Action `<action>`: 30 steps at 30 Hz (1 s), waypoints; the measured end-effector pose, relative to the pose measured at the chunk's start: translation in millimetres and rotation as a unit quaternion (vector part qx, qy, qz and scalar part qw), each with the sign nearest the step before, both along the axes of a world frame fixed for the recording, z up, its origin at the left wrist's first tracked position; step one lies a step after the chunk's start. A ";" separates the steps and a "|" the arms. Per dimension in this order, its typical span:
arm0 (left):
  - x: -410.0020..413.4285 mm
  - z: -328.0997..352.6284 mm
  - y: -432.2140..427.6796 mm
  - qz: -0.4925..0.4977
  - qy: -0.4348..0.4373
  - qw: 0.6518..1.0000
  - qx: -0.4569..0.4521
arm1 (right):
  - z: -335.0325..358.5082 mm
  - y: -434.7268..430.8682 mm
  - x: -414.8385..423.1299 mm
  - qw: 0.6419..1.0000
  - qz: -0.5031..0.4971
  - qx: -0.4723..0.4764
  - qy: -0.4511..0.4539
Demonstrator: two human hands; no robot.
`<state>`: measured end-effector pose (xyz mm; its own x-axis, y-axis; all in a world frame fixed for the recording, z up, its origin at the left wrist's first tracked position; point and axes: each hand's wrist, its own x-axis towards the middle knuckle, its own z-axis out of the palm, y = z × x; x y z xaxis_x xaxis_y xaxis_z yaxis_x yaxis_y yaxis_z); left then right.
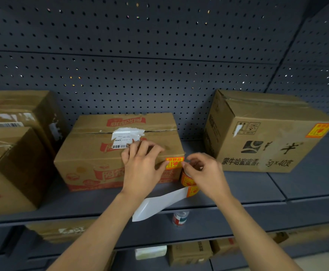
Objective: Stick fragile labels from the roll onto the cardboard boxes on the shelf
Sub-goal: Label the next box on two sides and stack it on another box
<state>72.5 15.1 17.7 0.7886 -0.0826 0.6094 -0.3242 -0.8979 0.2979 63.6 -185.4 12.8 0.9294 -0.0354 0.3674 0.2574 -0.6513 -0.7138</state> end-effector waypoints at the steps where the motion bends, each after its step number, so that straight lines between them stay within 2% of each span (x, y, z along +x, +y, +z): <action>1: 0.2 0.3 0.0 0.000 0.004 1.000 -0.003 | 1.0 -1.5 0.2 1.000 0.001 0.011 0.002; 5: 1.4 0.6 -0.5 -0.006 0.019 1.000 -0.016 | 9.0 -5.1 1.0 0.999 0.036 0.024 -0.005; 11: 1.2 -1.6 -0.4 -0.002 0.007 1.000 0.004 | 9.8 1.3 10.2 0.996 0.068 -0.055 -0.036; 16: 0.0 -4.9 3.4 -0.008 0.002 0.999 0.038 | 0.8 -1.5 9.0 0.995 0.089 -0.040 -0.018; 24: -1.6 -7.5 3.3 0.001 -0.005 0.998 0.070 | -13.4 5.5 8.8 0.995 0.051 -0.066 -0.056; 30: -3.7 -4.8 3.1 0.000 0.017 0.997 0.070 | -9.6 6.0 7.2 0.995 0.043 -0.085 -0.040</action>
